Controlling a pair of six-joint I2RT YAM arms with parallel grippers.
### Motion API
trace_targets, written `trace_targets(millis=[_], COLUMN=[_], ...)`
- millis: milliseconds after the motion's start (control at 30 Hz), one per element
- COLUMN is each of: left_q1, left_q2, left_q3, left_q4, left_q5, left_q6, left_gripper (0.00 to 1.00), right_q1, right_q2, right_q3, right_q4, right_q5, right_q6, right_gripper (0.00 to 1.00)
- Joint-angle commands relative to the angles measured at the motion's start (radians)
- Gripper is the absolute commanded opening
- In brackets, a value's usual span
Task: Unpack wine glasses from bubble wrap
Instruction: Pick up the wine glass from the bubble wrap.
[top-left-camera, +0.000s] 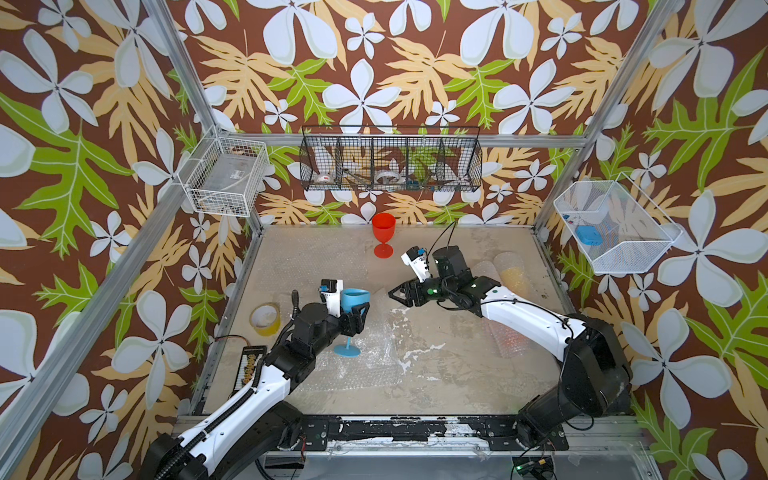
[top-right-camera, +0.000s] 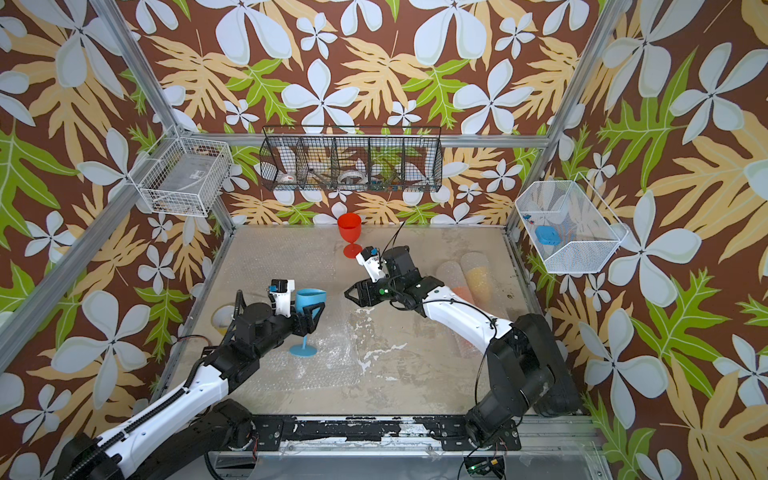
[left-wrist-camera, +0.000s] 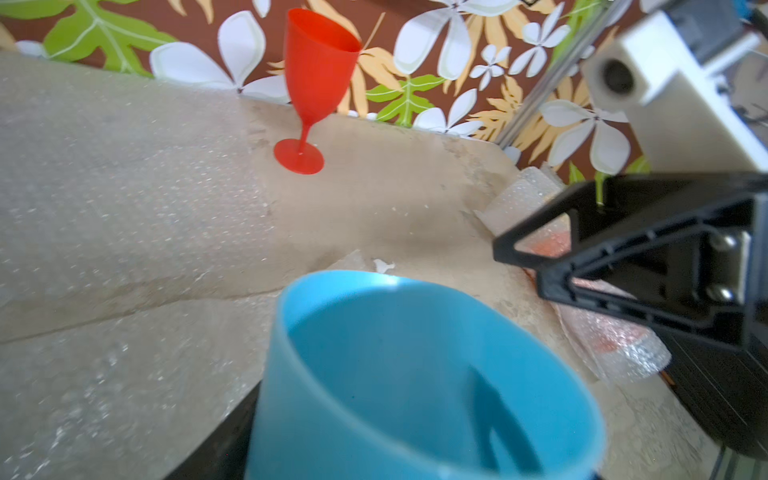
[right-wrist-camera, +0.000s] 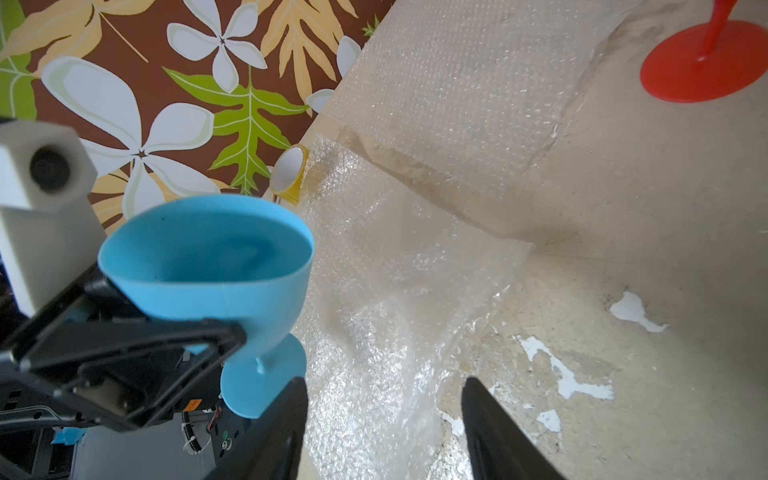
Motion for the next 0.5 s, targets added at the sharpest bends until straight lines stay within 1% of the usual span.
trace_targets(millis=[0,167,300,467], left_q1=[-0.027,-0.032,-0.034,-0.043], left_q2=[-0.006,-0.004,-0.009,-0.006], left_q3=[-0.037,-0.097,-0.135,-0.187], left_q4=[0.240,0.384,0.470,0.560], left_q5=[0.010,0.058,0.123,0.183], left_q6=[0.079,0.145,0.191,0.249], left_gripper=[0.71,0.71,0.71,0.70], right_q1=[-0.001,0.000,-0.001,0.001], right_q2=[0.015,0.027,0.058,0.061], right_q3=[0.075,0.161,0.234,0.258], right_q4=[-0.131,-0.205,-0.305,-0.355], right_q5=[-0.034,-0.066,-0.104,-0.176], right_q6=[-0.057,-0.070,-0.112,-0.134], right_gripper=[0.61,0.59,0.58,0.57])
